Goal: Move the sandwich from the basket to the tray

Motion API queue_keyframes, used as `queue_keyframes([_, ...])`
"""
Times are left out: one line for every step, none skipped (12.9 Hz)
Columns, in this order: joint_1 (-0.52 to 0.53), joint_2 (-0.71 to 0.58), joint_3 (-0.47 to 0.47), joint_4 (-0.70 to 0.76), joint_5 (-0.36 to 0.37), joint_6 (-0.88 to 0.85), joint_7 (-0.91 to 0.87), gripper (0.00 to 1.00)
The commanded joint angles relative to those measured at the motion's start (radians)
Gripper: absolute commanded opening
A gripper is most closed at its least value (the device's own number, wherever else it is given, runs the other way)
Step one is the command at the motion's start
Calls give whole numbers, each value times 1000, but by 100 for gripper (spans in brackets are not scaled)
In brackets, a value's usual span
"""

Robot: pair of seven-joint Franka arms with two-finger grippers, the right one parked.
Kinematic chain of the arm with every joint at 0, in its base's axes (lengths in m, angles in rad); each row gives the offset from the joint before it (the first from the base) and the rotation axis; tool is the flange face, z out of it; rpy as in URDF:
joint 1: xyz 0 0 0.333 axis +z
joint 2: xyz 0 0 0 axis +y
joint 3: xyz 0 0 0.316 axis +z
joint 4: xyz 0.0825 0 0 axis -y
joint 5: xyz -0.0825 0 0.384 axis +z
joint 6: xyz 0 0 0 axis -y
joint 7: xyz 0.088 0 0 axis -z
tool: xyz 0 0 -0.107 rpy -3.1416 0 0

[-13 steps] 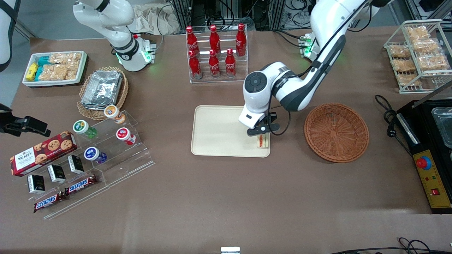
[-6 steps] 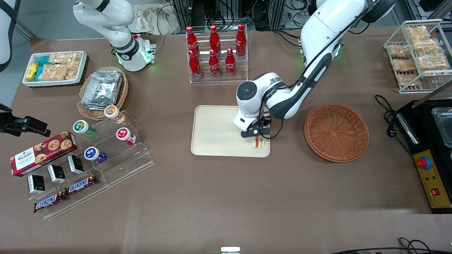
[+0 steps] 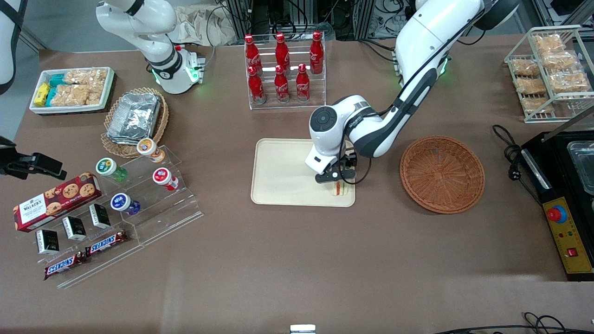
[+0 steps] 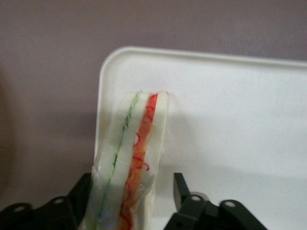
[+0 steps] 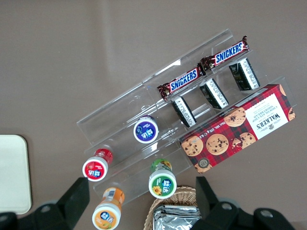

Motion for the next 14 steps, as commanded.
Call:
queue_keyframes([-10, -48, 0, 105, -46, -145, -11, 100])
queue_keyframes([-10, -69, 0, 135, -78, -181, -7, 100])
queue_keyframes([-6, -97, 2, 160, -112, -202, -5, 100])
queue_keyframes([2, -131, 3, 176, -146, -221, 0, 100])
queue_keyframes([14, -173, 8, 189, -176, -238, 1, 100])
queue_keyframes([55, -216, 6, 199, -204, -250, 4, 100])
queue_keyframes([89, -265, 5, 205, -227, -277, 7, 100])
queue_keyframes([118, -318, 5, 214, -244, -308, 21, 100])
queue_keyframes([147, -362, 6, 228, -256, -342, 54, 100])
queue_keyframes([195, -399, 6, 254, -278, -380, 85, 100])
queue_keyframes([242, -428, 6, 284, -307, -421, 136, 100])
queue_keyframes([287, -454, 8, 310, -330, -464, 207, 100])
queue_keyframes([342, -480, 9, 330, -353, -510, 310, 100])
queue_keyframes([406, -503, 11, 344, -385, -549, 431, 100])
